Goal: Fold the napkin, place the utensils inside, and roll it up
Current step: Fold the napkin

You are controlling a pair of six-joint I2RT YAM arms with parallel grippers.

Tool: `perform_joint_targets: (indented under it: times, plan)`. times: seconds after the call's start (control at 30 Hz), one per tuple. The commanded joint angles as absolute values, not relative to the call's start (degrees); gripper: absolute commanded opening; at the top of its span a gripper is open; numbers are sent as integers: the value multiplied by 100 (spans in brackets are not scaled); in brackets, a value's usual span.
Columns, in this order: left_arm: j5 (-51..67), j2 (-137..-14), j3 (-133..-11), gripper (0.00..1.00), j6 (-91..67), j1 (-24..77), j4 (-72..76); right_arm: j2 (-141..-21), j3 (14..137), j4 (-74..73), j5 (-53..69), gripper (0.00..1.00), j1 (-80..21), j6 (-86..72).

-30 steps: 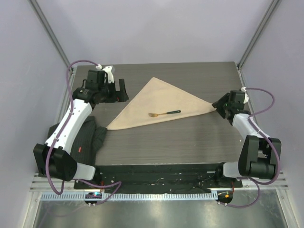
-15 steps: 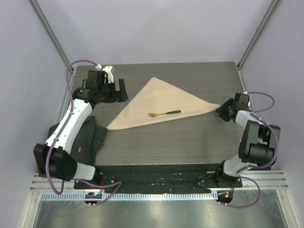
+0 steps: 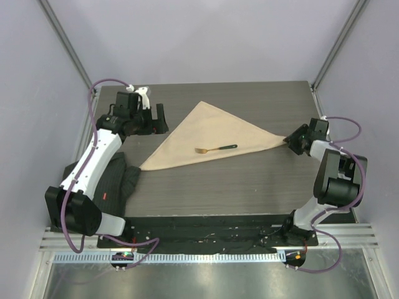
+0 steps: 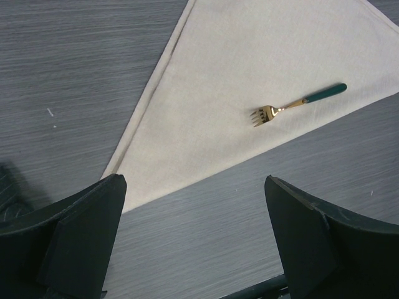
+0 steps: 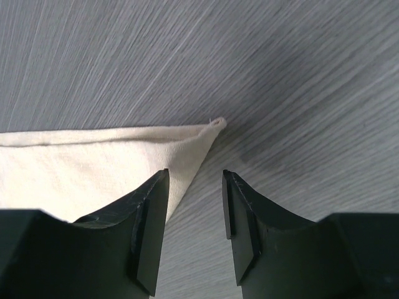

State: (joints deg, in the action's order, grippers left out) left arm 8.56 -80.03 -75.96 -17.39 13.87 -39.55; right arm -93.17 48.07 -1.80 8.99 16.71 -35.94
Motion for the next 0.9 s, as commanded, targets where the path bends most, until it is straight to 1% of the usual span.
perform_joint_targets:
  times: [0.0,0.23,0.57,0.87]
  plan:
    - [809,-8024,-7778,100,-1670,1406,-3858,-9483,5124,228,923,48,1722,-3419]
    - [809,-8051,-7787,100,-1670,1406,-3876,-9597,5168,352,932,47,1758,-3410]
    - [809,-8068,-7787,100,-1670,1397,-3876,-9931,5273,352,888,40,1775,-3287]
    - [817,-8068,-7796,100,-1670,1398,-3885,-10248,5361,246,853,40,1784,-3129]
